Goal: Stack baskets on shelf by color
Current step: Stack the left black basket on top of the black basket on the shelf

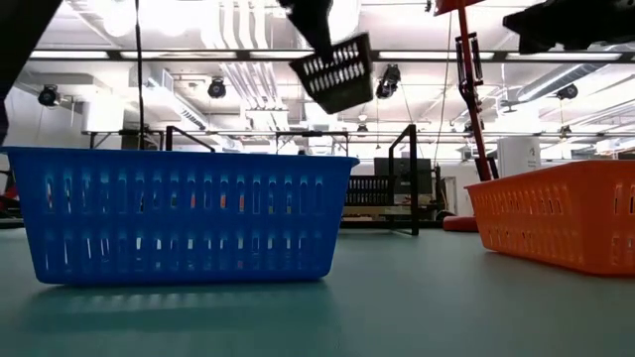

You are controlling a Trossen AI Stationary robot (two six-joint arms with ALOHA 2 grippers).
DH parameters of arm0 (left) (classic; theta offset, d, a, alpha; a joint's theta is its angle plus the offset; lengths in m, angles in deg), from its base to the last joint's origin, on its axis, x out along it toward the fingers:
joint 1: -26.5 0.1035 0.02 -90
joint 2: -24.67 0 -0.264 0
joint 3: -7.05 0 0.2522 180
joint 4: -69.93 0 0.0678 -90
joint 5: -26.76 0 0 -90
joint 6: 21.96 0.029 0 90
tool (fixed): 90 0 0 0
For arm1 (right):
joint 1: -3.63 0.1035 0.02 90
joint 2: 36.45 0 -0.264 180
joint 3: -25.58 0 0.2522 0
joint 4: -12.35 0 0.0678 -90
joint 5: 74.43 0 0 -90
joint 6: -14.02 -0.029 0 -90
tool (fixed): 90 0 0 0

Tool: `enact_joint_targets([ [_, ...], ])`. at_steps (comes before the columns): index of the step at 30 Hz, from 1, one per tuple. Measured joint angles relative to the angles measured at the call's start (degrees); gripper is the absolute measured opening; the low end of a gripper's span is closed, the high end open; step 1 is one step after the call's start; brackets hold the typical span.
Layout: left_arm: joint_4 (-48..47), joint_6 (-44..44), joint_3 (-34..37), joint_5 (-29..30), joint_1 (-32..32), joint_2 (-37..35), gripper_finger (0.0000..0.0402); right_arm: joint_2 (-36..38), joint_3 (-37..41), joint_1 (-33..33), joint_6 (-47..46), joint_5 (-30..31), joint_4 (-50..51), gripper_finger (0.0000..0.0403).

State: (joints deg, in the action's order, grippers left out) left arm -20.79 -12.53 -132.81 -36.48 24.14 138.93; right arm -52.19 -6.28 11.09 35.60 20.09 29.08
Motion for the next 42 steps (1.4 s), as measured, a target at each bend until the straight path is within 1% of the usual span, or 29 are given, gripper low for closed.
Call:
enact_joint_targets([
  [5,2.9,2.5,1.2,0.1,5.8,0.0,0.0,0.0,0.0,0.0,-0.1,0.0,0.1,0.0009],
  [12,14.3,8.8,5.9,-4.0,11.2,0.0,0.0,0.0,0.0,0.0,-0.1,0.1,0.2,0.0009],
  [17,21.7,9.5,9.6,-5.4,13.8,0.0,0.0,0.0,0.0,0.0,0.0,0.2,0.3,0.0009],
  [20,27.6,9.5,12.4,-5.5,14.7,-0.1,0.0,0.0,0.0,0.0,0.0,1.7,0.7,0.0009],
  [23,31.2,9.4,14.4,-5.5,15.4,0.0,0.0,0.0,0.0,0.0,0.0,3.6,2.0,0.0009],
  [26,35.9,9.1,16.7,-5.5,15.9,-0.2,0.0,0.0,0.0,0.0,0.0,3.7,2.7,0.0009],
  [29,36.0,9.1,18.2,-5.6,16.4,-0.1,0.0,0.0,0.0,0.0,0.0,3.7,2.6,0.0009],
  [33,40.2,9.0,21.4,-5.5,16.5,-0.1,0.0,0.0,0.0,0.0,0.2,3.7,2.6,0.0009],
  [34,40.0,9.0,21.7,-5.6,16.5,-0.1,0.0,0.0,0.0,0.0,0.3,3.7,2.6,0.0009],
  [42,41.1,9.0,21.9,-6.3,16.6,1.0,0.0,-0.1,0.0,0.0,0.4,4.6,2.6,0.0009],
])
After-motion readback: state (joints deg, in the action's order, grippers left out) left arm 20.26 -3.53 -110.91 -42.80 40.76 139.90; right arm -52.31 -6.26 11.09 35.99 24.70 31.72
